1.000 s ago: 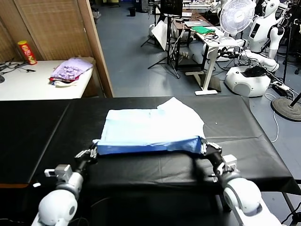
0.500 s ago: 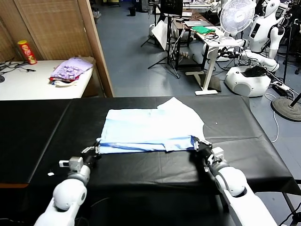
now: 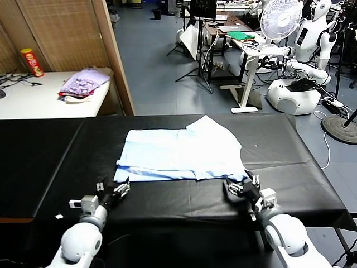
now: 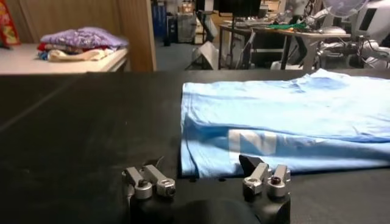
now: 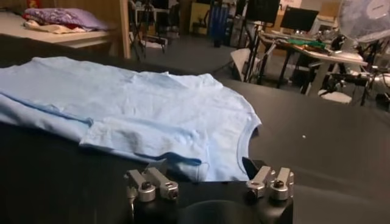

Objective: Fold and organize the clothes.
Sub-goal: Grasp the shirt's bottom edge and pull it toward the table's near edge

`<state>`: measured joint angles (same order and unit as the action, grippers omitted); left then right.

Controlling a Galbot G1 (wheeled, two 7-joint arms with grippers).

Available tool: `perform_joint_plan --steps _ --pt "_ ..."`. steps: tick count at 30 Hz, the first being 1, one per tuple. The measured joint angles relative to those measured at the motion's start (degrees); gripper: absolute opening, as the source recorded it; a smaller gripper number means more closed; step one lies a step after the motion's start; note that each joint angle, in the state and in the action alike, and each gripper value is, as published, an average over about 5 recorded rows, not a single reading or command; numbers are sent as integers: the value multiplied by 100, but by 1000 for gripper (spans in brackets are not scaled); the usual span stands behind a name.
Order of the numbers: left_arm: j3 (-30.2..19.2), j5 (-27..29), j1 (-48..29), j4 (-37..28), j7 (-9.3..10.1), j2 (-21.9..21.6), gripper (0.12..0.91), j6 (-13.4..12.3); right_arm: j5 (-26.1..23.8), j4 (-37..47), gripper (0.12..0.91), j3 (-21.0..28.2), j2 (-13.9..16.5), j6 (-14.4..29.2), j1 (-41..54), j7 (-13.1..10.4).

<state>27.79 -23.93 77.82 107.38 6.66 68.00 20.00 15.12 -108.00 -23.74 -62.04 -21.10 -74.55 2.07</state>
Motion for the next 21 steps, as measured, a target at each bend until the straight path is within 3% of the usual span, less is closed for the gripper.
perform_joint_plan --steps 5,11,16,21 --pt "4 -159 -90 -144 -42 25 753 -4 73 175 466 13 17 -5 86 -7" --pt "3 -186 -119 -238 -116 1 449 -8 529 172 166 4 119 -249 159 -99" --pt "-51 -5 -28 -175 -136 -71 188 3 1122 -61 122 -101 246 -737 87 -391" --pt "-51 129 129 -27 -115 -239 138 60 1821 -481 122 -296 309 -1289 -107 -789"
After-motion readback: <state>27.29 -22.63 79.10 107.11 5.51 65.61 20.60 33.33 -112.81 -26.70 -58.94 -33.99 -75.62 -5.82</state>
